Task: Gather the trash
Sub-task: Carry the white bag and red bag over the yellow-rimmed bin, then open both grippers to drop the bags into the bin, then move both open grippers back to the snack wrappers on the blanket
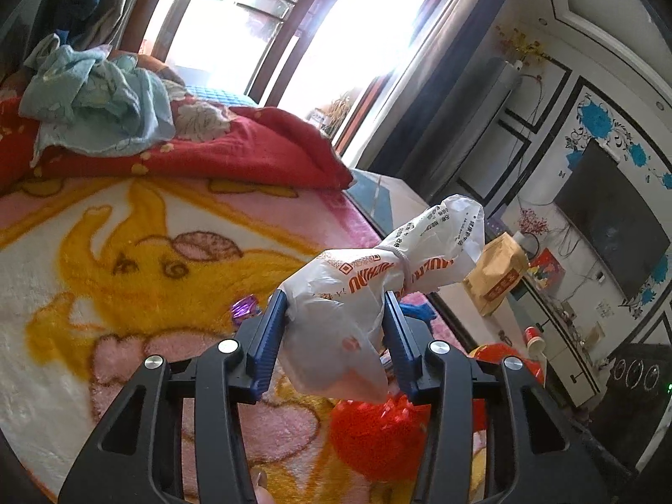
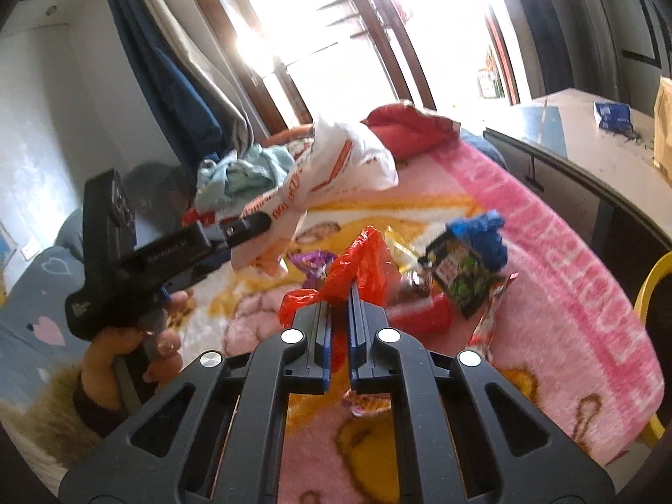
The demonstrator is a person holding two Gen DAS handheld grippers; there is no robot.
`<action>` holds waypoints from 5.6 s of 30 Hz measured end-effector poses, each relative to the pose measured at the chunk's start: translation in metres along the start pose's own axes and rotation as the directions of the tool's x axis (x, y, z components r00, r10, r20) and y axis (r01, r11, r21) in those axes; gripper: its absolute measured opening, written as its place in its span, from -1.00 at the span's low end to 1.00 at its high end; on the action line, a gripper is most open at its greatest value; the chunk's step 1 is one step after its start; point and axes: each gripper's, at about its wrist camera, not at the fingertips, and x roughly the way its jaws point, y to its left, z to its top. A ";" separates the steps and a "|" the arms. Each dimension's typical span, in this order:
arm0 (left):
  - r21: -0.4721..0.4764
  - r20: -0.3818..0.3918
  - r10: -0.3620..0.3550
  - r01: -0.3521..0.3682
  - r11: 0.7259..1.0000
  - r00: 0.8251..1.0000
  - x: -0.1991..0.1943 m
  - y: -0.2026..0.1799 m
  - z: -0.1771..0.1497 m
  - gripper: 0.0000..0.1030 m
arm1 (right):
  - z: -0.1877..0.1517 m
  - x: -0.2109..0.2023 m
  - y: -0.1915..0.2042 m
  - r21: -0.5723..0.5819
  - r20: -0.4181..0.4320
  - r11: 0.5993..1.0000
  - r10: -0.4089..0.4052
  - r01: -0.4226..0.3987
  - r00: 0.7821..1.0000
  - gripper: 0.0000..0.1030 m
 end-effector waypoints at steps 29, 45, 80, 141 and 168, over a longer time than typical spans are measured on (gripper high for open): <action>0.148 -0.040 -0.120 0.124 0.981 0.992 0.024 -0.081 -0.007 -0.15 | 0.021 -0.085 -0.084 0.143 0.168 0.964 -0.245 0.223 0.955 -0.95; 0.264 -0.129 -0.172 0.201 0.943 0.977 0.055 -0.138 -0.026 -0.15 | 0.022 -0.130 -0.140 0.261 0.203 0.887 -0.437 0.382 0.876 -0.95; 0.465 -0.353 -0.230 0.383 0.798 0.907 0.127 -0.259 -0.110 -0.15 | -0.002 -0.200 -0.243 0.467 0.151 0.664 -0.710 0.584 0.688 -0.95; 0.379 -0.109 -0.101 0.135 0.915 0.989 0.094 -0.195 -0.063 0.87 | 0.014 -0.125 -0.139 0.185 0.155 0.841 -0.535 0.508 0.830 0.15; 0.220 0.013 0.081 -0.082 0.972 0.997 0.051 -0.086 -0.019 0.87 | -0.002 -0.055 -0.068 0.019 0.055 0.929 -0.371 0.370 0.927 0.16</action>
